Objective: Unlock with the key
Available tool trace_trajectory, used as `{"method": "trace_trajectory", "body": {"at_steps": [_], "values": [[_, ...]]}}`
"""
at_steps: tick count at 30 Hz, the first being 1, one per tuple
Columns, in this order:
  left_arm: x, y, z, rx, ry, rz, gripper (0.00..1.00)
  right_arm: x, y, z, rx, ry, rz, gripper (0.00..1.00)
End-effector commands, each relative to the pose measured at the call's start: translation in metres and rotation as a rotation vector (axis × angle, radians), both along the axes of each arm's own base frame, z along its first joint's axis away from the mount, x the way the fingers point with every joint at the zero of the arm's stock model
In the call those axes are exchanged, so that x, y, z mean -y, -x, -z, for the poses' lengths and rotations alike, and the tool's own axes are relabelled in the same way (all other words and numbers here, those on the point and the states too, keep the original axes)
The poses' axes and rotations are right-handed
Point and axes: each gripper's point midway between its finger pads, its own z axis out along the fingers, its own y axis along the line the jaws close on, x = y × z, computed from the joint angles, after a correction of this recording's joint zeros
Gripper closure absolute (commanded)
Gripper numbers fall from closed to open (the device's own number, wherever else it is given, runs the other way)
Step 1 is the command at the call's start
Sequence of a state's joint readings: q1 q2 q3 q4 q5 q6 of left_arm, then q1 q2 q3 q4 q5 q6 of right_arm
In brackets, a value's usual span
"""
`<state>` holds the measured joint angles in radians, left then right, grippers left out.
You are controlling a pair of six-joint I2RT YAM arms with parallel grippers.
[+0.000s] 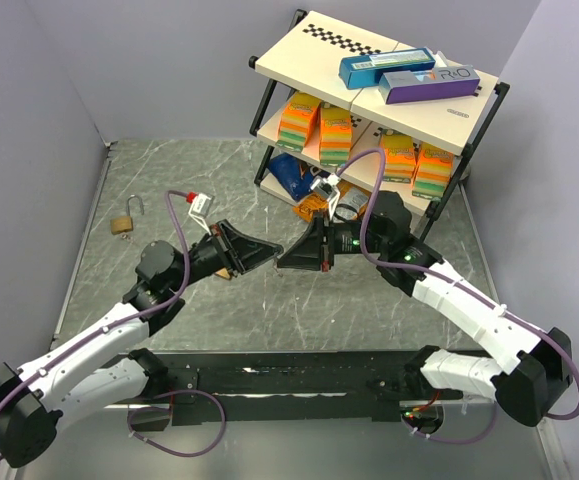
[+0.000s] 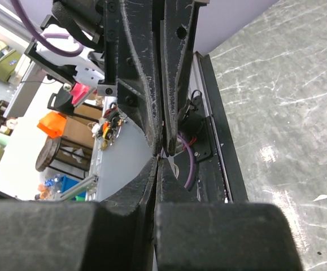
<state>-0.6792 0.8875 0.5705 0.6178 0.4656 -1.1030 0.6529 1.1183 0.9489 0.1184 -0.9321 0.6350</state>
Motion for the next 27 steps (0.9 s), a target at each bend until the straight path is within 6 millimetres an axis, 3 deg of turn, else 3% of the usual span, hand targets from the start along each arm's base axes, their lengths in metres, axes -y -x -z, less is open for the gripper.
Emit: {"method": "trace_trajectory", "body": {"at_steps": [1, 2, 3, 5, 7, 9, 11, 12, 13, 15, 16, 22, 27], "values": [[0.001, -0.010, -0.015, 0.023, -0.038, -0.053, 0.72, -0.004, -0.001, -0.024, 0.065, -0.061, 0.006, 1.00], [-0.001, -0.015, -0.014, 0.040, -0.064, -0.084, 0.42, -0.002, -0.005, -0.020, 0.051, -0.045, 0.031, 1.00], [-0.002, -0.020, -0.001, -0.005, -0.116, -0.110, 0.28, 0.000, -0.007, -0.019, 0.056, -0.042, 0.046, 1.00], [-0.010, -0.031, -0.005, 0.005, -0.146, -0.185, 0.08, 0.005, -0.015, -0.013, 0.044, -0.020, 0.099, 1.00], [-0.018, -0.040, 0.004, -0.012, -0.208, -0.228, 0.02, 0.012, -0.025, -0.006, 0.033, -0.004, 0.147, 1.00], [-0.031, -0.054, 0.016, -0.043, -0.258, -0.281, 0.03, 0.023, -0.040, 0.004, 0.002, 0.029, 0.227, 1.00], [-0.050, -0.070, 0.053, -0.144, -0.389, -0.356, 0.04, 0.033, -0.053, 0.008, 0.025, 0.058, 0.324, 1.00], [-0.070, -0.087, 0.069, -0.200, -0.439, -0.434, 0.04, 0.039, -0.053, 0.016, 0.007, 0.098, 0.353, 1.00], [-0.085, -0.089, 0.094, -0.264, -0.533, -0.463, 0.04, 0.044, -0.055, 0.013, 0.040, 0.107, 0.379, 1.00], [-0.110, -0.104, 0.122, -0.331, -0.624, -0.524, 0.04, 0.051, -0.061, 0.012, 0.060, 0.127, 0.435, 1.00], [-0.116, -0.106, 0.139, -0.350, -0.700, -0.520, 0.04, 0.055, -0.061, 0.012, 0.073, 0.138, 0.448, 1.00], [-0.141, -0.129, 0.200, -0.385, -1.101, -0.470, 0.04, 0.055, -0.061, 0.015, 0.064, 0.136, 0.456, 1.00], [-0.159, -0.137, 0.232, -0.348, -1.310, -0.421, 0.04, 0.055, -0.062, 0.018, 0.061, 0.149, 0.457, 1.00]]}}
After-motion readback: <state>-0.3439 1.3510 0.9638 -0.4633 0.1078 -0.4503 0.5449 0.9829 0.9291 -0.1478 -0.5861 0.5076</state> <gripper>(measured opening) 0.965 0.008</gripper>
